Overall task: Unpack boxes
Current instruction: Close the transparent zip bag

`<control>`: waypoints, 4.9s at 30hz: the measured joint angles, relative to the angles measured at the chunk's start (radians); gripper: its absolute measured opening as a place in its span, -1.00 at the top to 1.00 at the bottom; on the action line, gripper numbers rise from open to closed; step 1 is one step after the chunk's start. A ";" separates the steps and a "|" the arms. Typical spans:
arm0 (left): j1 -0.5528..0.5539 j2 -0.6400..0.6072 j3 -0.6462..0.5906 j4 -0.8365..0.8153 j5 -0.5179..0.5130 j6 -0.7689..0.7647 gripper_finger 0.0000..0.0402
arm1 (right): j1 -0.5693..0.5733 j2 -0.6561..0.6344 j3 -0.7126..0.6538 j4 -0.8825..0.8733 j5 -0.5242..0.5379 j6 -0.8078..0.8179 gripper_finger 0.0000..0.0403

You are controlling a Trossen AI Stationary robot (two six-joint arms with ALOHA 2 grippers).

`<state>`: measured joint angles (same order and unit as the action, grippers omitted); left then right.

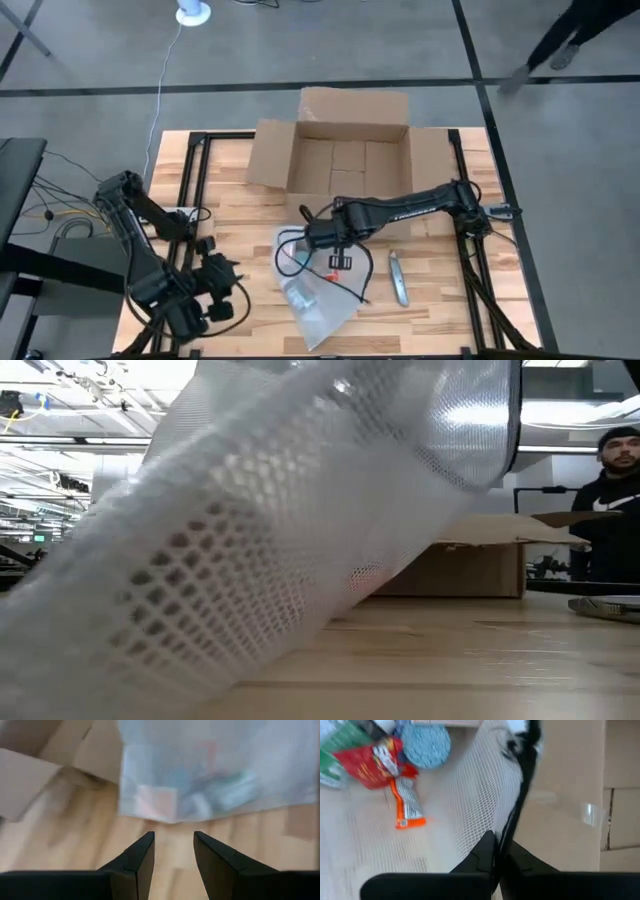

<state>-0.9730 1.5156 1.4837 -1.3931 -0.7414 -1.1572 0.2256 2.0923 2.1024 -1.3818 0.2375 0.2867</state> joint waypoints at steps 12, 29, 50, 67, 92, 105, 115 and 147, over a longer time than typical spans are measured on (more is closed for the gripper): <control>0.278 0.009 0.016 0.586 -0.202 0.520 0.39 | -0.034 0.007 0.000 0.057 0.000 0.005 1.00; 0.442 0.190 0.015 0.580 0.098 0.438 0.39 | -0.052 0.008 -0.001 -0.050 0.007 -0.007 1.00; 0.228 0.122 0.016 -0.065 0.093 0.019 0.39 | 0.081 0.008 -0.001 -0.040 -0.087 0.132 1.00; 0.171 0.120 0.016 0.231 0.096 0.192 0.39 | 0.083 0.008 0.006 0.317 -0.266 0.062 0.47; 0.089 0.120 0.016 0.375 0.074 0.189 0.39 | 0.412 0.002 0.004 -0.189 -0.107 0.291 0.21; 0.086 0.120 0.016 0.410 0.080 0.254 0.39 | 0.497 0.004 -0.332 0.471 -0.108 0.623 0.23; 0.084 0.120 0.016 0.412 0.081 0.231 0.39 | 0.310 0.010 -0.451 0.717 -0.105 0.488 0.23; 0.050 0.169 0.081 0.244 0.003 -0.475 0.48 | 0.111 0.066 -0.436 1.421 -0.106 0.232 0.23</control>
<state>-0.9232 1.6846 1.5642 -1.1488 -0.7382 -1.6323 0.3367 2.1582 1.6661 0.0391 0.1318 0.5192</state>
